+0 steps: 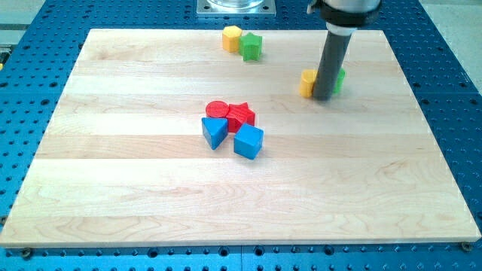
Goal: Move the green circle into the green star and the hexagon
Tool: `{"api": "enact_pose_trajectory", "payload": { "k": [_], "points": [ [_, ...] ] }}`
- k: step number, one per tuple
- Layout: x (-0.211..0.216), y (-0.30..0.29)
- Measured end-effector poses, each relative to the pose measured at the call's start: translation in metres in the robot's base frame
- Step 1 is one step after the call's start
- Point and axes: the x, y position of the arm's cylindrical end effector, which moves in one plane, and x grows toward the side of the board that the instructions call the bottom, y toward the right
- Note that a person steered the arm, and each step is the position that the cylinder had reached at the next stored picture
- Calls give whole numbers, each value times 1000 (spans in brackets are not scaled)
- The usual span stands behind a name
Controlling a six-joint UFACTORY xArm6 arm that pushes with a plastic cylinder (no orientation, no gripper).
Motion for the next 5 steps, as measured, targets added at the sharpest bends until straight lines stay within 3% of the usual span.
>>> {"api": "enact_pose_trajectory", "payload": {
  "k": [1, 3, 5],
  "points": [
    [-4, 4],
    [-5, 81],
    [-47, 127]
  ]
}}
